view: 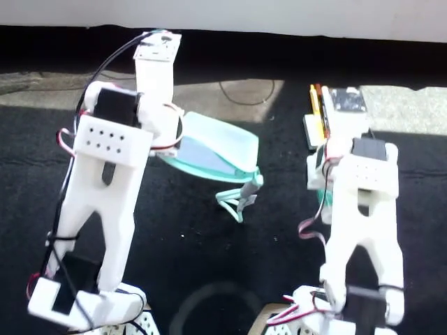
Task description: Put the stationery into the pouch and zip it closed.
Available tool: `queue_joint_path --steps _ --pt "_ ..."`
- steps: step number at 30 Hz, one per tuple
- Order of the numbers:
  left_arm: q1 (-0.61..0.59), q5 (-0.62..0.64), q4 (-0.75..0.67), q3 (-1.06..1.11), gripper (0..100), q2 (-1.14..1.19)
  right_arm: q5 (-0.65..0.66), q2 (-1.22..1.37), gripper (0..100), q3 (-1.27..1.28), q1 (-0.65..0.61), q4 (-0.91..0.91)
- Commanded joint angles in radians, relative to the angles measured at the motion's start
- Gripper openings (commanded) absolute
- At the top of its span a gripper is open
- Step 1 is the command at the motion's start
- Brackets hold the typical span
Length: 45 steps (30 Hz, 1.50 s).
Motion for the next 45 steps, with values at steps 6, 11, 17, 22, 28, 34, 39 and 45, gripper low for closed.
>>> queue_joint_path --steps 6,11,17,22,28,34,39,45 --pt "-0.007 0.005 0.006 0.012 1 -0.177 0.121 -0.171 0.7 0.447 -0.015 -0.305" --pt "-0.012 -0.002 0.006 0.051 1 -0.101 0.126 -0.171 1.3 0.51 -0.016 -0.401" --pt "-0.012 -0.003 0.003 -0.002 1 0.077 0.121 -0.171 15.9 0.519 -0.048 -0.401" --pt "-0.012 -0.003 0.003 -0.079 1 0.179 0.124 -0.171 16.4 0.467 -0.077 -0.317" --pt "-0.01 -0.003 0.003 -0.094 1 0.197 0.124 -0.147 16.4 0.294 -0.124 -0.147" --pt "-0.012 -0.003 0.003 -0.091 1 0.197 0.126 0.128 16.3 0.065 -0.122 0.033" --pt "-0.012 -0.003 0.003 -0.09 1 0.196 0.121 0.352 16.3 -0.134 -0.11 0.156" --pt "-0.012 -0.003 0.003 -0.09 1 0.196 0.124 0.44 16.3 -0.205 -0.105 0.186"
